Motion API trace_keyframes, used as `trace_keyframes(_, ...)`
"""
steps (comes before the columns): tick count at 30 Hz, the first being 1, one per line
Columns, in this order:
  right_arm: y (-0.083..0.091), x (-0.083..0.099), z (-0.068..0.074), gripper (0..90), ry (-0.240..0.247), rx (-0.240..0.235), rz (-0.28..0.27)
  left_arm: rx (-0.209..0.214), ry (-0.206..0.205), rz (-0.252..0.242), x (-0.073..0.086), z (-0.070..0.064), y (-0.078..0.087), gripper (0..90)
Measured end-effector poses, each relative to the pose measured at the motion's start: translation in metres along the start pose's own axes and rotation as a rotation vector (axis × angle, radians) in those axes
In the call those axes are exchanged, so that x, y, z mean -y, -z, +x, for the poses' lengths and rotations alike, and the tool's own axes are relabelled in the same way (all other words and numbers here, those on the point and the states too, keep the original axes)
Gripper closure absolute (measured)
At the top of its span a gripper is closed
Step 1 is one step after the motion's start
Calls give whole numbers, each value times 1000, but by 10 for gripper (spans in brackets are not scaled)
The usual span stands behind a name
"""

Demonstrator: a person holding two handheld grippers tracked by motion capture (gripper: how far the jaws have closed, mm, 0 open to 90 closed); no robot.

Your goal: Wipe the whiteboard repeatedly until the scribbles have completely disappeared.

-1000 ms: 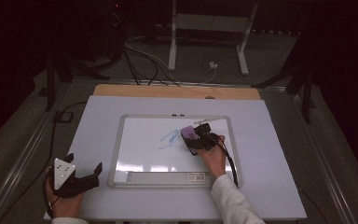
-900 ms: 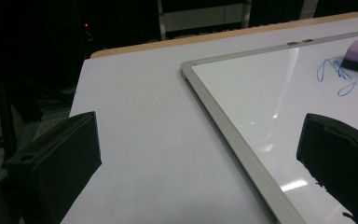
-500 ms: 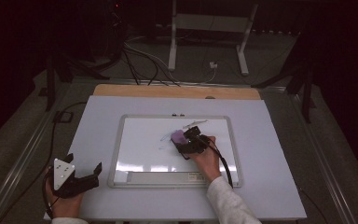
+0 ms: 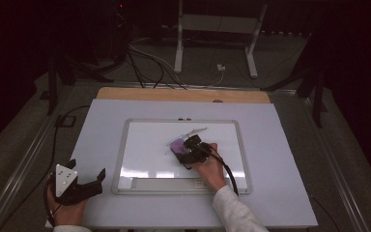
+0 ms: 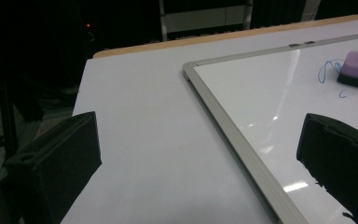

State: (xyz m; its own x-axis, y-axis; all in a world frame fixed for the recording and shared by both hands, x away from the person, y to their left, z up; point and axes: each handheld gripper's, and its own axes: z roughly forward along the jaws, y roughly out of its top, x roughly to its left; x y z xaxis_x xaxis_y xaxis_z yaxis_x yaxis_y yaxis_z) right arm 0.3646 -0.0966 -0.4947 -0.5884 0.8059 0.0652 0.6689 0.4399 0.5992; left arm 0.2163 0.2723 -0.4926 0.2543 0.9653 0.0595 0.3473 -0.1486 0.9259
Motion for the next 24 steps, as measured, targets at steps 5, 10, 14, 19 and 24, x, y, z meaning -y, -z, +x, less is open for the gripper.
trace_keyframes(5,0,2,5,415,10,-26,-6,6,-13,4,-1,-2,-2,5)
trace_keyframes(10,-2,1,31,416,113,-73,-2,4,-11,-1,-1,-2,0,5)
trace_keyframes(14,-2,-3,22,416,86,3,2,3,-5,0,0,0,0,4)
trace_keyframes(19,-2,-3,20,416,71,-26,3,9,-13,6,-1,-2,-2,5)
trace_keyframes(24,-4,-3,32,415,122,-96,11,7,-14,1,-1,-2,-1,5)
